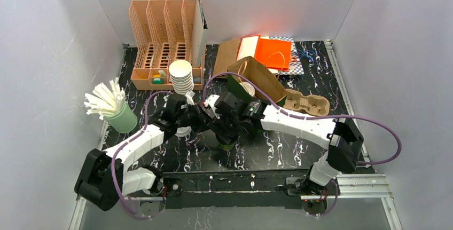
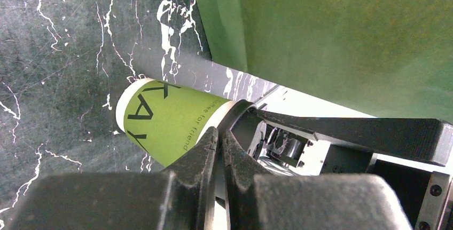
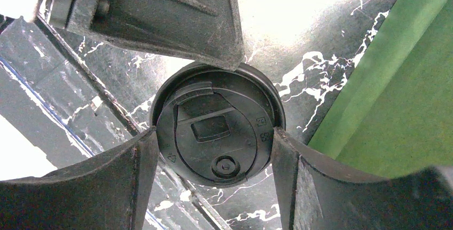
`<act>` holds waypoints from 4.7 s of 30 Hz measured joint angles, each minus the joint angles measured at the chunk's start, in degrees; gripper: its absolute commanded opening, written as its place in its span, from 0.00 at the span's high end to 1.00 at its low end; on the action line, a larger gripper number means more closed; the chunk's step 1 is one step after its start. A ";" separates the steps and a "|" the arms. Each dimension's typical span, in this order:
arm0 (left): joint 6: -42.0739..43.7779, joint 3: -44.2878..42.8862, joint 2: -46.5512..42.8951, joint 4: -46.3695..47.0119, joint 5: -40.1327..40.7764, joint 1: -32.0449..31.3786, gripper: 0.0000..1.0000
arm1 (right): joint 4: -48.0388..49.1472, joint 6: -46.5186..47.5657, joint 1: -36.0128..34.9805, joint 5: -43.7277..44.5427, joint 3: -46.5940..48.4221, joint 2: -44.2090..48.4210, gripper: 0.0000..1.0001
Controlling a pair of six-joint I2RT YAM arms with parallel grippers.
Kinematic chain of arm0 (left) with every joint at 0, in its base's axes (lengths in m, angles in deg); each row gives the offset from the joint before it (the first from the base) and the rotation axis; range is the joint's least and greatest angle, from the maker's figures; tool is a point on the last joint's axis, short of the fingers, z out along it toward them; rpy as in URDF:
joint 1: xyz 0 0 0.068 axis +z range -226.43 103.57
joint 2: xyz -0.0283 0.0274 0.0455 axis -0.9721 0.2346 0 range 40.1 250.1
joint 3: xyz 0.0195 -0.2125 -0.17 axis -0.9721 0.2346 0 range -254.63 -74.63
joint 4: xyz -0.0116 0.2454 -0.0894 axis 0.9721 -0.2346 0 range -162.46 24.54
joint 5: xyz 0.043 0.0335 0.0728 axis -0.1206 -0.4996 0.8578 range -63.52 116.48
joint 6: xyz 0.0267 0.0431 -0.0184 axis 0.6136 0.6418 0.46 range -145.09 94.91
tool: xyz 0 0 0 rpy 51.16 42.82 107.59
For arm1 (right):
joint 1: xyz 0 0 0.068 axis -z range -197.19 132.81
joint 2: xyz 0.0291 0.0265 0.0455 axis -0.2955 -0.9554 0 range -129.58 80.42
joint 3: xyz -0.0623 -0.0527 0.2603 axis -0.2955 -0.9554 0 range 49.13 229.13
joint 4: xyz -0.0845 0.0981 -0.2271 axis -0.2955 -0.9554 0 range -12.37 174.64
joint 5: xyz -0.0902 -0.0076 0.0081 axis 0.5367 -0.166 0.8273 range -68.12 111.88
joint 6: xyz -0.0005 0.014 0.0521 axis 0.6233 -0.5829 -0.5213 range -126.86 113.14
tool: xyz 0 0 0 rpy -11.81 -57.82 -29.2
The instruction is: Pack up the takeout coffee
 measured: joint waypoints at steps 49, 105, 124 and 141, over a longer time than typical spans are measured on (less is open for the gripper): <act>6.93 -7.21 -2.60 -24.30 2.51 -0.61 0.83 | 1.57 -1.27 0.02 0.04 -0.74 0.00 0.51; 6.08 -7.43 -2.43 -22.14 -1.49 -0.66 0.84 | 0.70 -1.22 0.07 -0.11 0.04 -0.55 0.51; 6.56 -6.64 -0.15 -19.61 -2.29 -0.63 0.99 | 0.70 -1.14 0.07 -0.11 0.04 -0.57 0.51; 7.23 -2.69 -1.36 -14.12 -4.17 0.20 1.00 | 1.29 -0.48 0.07 -0.26 -0.63 -0.83 0.51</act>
